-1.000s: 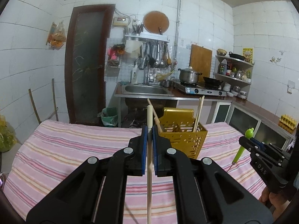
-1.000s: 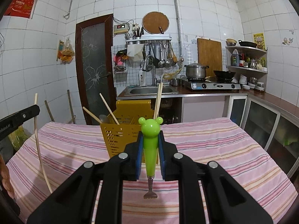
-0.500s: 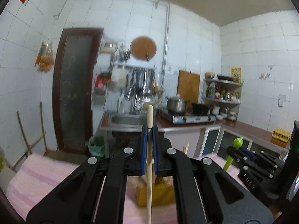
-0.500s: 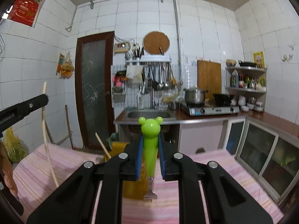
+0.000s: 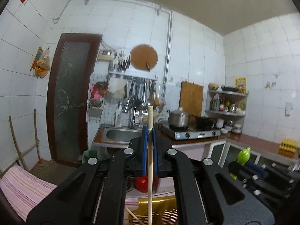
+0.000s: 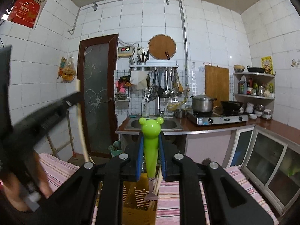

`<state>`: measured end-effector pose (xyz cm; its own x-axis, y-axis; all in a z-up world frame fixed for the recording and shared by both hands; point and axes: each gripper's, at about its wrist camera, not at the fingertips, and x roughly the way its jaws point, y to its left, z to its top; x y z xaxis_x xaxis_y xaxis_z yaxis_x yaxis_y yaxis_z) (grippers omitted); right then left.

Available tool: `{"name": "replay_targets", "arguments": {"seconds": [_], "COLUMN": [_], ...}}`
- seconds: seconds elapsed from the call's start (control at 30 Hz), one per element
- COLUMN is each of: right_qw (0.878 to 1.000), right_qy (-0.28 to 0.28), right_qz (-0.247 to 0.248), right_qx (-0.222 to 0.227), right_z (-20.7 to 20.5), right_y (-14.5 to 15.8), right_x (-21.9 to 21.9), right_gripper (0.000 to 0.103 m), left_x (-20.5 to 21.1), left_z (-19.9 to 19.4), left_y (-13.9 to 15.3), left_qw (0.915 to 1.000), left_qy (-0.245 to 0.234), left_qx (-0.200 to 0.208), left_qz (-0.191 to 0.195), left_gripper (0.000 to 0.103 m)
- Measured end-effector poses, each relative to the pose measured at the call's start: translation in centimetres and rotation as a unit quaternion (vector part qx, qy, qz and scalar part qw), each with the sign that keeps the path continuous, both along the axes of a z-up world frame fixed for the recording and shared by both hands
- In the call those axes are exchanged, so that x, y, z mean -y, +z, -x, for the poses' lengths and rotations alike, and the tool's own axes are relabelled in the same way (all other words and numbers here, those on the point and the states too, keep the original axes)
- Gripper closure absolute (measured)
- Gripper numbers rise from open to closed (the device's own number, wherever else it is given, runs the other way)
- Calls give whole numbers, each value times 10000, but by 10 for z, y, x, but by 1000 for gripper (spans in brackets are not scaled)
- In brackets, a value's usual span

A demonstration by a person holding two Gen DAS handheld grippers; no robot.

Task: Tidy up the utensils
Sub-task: 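Carry the chopstick and the fork toward the yellow holder with both grippers, then lower the chopstick and fork into the holder and open both grippers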

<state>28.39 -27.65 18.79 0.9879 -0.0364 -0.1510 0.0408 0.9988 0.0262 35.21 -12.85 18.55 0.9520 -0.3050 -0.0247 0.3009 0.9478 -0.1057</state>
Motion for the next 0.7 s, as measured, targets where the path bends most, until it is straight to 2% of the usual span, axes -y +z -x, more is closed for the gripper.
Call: {"name": "replay_targets", "arguments": {"seconds": [0.23,0.33,0.5,0.53,0.57,0.6,0.63,0.67,0.7], "right_qw": [9983,9967,9933,9926,9920,9914,9910,9907,9902], "right_qy": [2,-60,-226,-220,-218,-322,-414,-455,-464], "right_qz": [-117,-189,-196,-178,-158,-89,-51,-60,-57], "right_qx": [-566,-791,-1113,-1184,-1237,-1265,-1272,-1282,-1320], "right_z": [-35,-46,-66,-70,-73,-76,-77,-79,-80], "right_y": [-37,-50,-64,-66,-69,-71,-72,-73,-73], "right_x": [5,11,14,13,12,11,9,9,9], "right_gripper": [87,87,87,86,86,75,54,49,46], "left_x": [13,12,0,-3,-8,-13,-22,-31,-37], "left_z": [-30,-32,-33,-30,-27,-23,-15,-7,-1], "left_y": [-52,-61,-67,-67,-65,-62,-57,-51,-48], "left_qw": [9986,9976,9950,9945,9941,9940,9939,9939,9939], "left_qy": [208,341,367,373,384,419,506,563,584], "left_qx": [-364,-423,-763,-810,-844,-857,-849,-841,-837], "left_qz": [-321,-431,-521,-544,-555,-542,-488,-437,-412], "left_gripper": [99,99,98,92,80,73,59,52,50]}}
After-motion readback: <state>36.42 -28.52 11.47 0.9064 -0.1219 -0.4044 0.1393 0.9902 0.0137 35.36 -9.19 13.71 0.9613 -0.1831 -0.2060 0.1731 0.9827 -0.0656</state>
